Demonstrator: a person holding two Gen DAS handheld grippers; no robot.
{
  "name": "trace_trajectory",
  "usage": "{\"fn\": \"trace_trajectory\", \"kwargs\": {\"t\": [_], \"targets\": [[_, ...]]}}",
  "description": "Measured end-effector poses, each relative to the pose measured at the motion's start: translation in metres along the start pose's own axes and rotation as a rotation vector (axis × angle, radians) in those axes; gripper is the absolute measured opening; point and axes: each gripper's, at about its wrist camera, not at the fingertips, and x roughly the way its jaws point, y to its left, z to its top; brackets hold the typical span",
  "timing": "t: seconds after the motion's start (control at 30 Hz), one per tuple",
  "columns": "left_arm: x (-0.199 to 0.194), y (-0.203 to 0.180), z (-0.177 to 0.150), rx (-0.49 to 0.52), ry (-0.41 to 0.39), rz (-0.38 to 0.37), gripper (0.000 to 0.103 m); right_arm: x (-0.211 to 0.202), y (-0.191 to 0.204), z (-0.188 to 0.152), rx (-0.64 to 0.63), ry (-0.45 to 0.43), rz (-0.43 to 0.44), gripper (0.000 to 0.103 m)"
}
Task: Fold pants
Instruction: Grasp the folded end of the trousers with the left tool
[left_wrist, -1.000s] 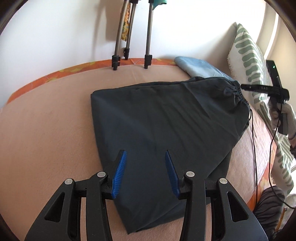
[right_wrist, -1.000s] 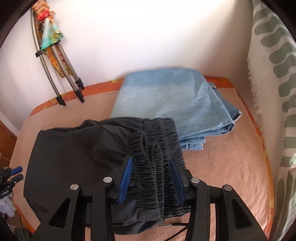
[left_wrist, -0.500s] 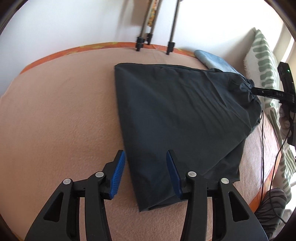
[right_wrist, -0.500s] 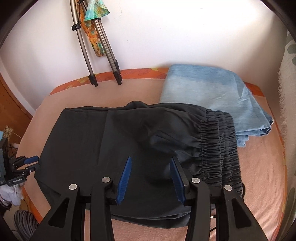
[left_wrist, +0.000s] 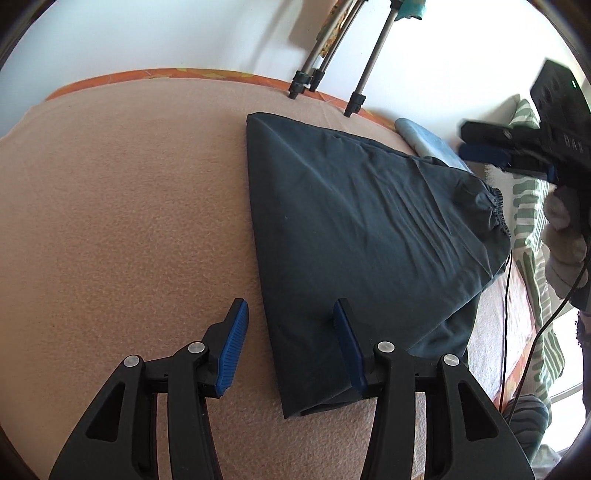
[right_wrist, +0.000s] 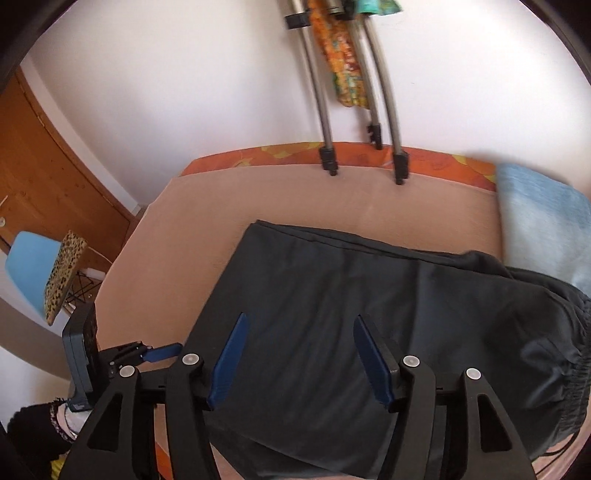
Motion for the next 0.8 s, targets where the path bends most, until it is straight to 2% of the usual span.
{"fn": "trace_trajectory", "kwargs": {"t": [0.13,0.3,0.5,0.57,0.8], "targets": [[0.000,0.003,-0.002,-0.010,-0.015,-0.027,0.047,0.026,0.036,0.020,-0.016,0.027,0.022,0.063],[0.002,0.005,-0.001,-0.012,-0.023,-0.054,0.046,0.060,0.062,0.042,-0.008,0.068,0.023,0.063],[0.003,0.012,0.001,-0.041,-0.028,-0.116,0.045,0.117,0.080,0.056,0.039,0.187,0.010,0.062],[0.003,0.014,0.002,-0.050,-0.028,-0.130,0.045,0.137,0.087,0.060,0.034,0.226,-0.024,0.056],[0.004,0.015,0.002,-0.046,-0.032,-0.151,0.044,0.180,0.099,0.067,-0.029,0.308,-0.195,0.049]]}}
